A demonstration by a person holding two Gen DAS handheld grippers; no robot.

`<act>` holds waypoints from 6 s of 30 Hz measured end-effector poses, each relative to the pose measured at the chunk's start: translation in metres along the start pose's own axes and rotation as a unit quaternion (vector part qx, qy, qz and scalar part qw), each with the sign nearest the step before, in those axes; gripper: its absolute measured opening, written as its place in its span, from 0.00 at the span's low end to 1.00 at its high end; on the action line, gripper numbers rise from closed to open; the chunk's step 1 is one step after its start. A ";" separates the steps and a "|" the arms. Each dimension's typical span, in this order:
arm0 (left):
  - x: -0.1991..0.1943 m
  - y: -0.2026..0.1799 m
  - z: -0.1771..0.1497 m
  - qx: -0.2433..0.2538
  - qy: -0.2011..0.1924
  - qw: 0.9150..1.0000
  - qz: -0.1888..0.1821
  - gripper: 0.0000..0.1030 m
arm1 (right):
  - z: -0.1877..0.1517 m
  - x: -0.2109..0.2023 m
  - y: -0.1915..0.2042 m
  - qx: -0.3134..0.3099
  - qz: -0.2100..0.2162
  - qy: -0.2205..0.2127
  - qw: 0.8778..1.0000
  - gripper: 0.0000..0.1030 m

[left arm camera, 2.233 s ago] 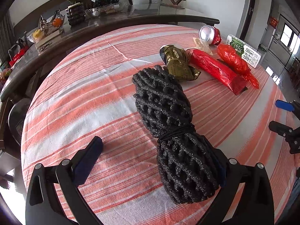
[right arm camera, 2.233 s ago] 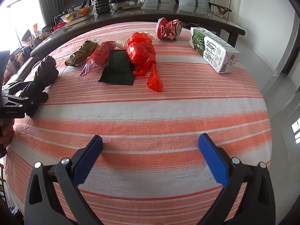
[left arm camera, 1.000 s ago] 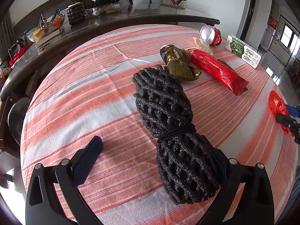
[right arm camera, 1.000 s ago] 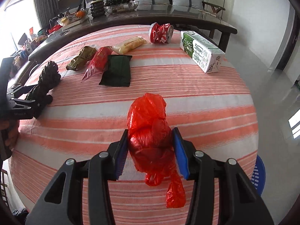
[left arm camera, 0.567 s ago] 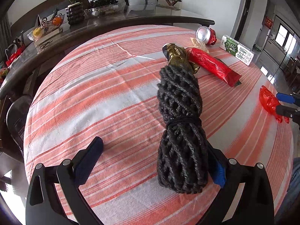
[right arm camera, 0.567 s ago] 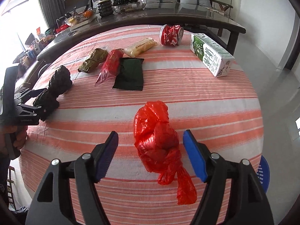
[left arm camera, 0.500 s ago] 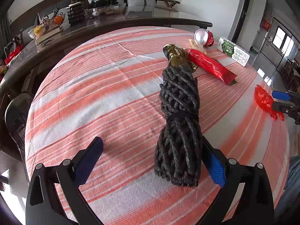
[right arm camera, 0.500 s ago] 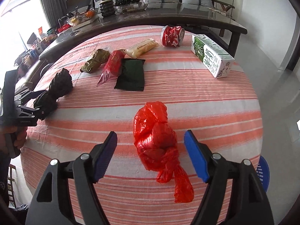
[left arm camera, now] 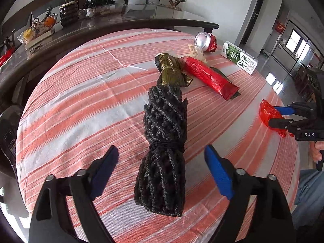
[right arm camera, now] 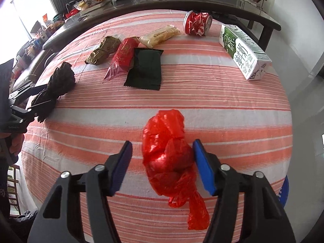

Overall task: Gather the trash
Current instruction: 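Carry the nets and red bag over the blue wastebasket and open both tools, then move both tools back over the table toward the remaining trash, then grasp the gold foil snack bag with the left tool while the right tool grasps the milk carton, then carry the foil bag and milk carton over the wastebasket and open both tools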

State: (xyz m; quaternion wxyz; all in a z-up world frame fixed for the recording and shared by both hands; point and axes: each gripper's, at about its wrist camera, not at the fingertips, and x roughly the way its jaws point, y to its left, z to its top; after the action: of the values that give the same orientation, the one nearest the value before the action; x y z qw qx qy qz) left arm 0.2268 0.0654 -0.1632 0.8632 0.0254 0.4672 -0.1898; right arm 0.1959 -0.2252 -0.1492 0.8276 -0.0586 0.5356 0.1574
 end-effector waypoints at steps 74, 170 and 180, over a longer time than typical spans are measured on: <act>0.047 -0.348 -0.001 0.170 -0.015 0.981 -0.094 0.94 | -0.210 -0.114 -0.256 0.305 -0.146 -0.201 0.919 0.93; 0.007 -0.035 0.029 0.024 -0.023 0.998 -0.049 0.38 | 0.011 -0.034 -0.101 0.200 0.180 -0.072 0.960 0.41; 0.018 -0.058 -0.005 0.055 -0.001 0.998 -0.041 0.47 | -0.054 -0.039 -0.111 0.261 0.139 -0.065 0.953 0.55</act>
State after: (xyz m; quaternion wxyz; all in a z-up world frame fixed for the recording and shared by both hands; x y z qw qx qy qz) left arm 0.2111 0.0077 -0.1731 0.8525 0.0540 0.4557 -0.2503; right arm 0.1700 -0.3525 -0.1448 0.8169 0.2447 0.5063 0.1287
